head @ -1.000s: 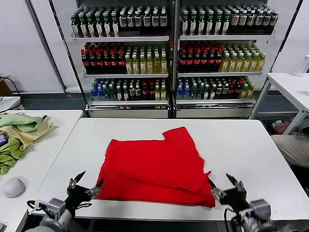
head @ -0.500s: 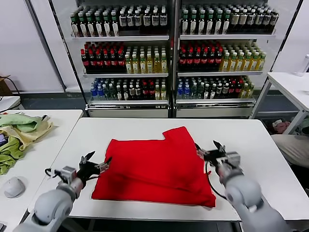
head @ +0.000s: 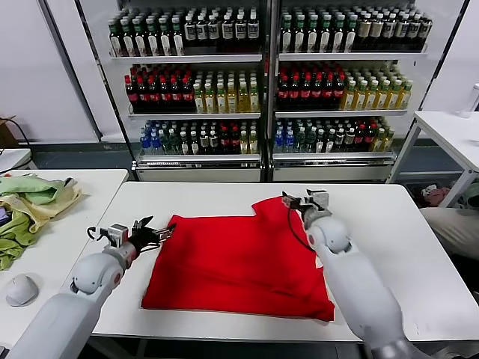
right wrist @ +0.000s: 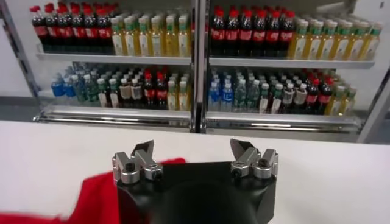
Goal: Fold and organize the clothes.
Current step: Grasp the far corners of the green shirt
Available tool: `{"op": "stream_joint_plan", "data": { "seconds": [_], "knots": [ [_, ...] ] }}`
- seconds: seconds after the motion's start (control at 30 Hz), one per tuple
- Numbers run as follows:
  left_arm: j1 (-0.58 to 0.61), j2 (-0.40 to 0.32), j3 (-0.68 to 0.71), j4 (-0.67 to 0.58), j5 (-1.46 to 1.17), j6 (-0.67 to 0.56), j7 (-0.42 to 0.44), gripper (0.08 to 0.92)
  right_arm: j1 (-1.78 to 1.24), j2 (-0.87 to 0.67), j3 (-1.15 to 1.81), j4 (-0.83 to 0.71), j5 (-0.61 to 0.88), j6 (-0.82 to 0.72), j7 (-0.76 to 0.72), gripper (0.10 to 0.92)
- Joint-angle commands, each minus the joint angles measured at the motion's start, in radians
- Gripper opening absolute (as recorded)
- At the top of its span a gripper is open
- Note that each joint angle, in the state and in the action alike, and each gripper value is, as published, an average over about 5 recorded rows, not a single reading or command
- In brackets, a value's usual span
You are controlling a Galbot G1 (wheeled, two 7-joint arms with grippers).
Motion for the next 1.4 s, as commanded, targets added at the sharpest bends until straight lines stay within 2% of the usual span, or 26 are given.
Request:
{"op": "stream_joint_plan", "data": {
  "seconds": [0.03,0.47,0.57,1.23,1.4],
  "knots": [
    [-0.123,-0.009,0.062,0.157,0.008,-0.005,0.043,0.823,0.122,0.139,0.003,-0.305,-0.082,0.076,-0.016,0.823],
    [-0.135,-0.020,0.068,0.202,0.060,-0.020,0.073,0.818,0.121,0.144,0.024,-0.343,-0.090,0.094,-0.014,0.823],
    [-0.125,-0.017,0.067,0.200,0.061,-0.025,0.093,0.778,0.116,0.143,0.019,-0.330,-0.087,0.083,-0.009,0.788],
    [-0.078,-0.026,0.061,0.168,0.051,-0.041,0.172,0.223,0.076,0.112,0.013,-0.262,-0.030,0.035,0.008,0.215],
    [-0.063,-0.032,0.056,0.161,0.050,-0.052,0.178,0.102,0.061,0.100,0.015,-0.222,-0.028,0.068,-0.002,0.125]
  ]
}}
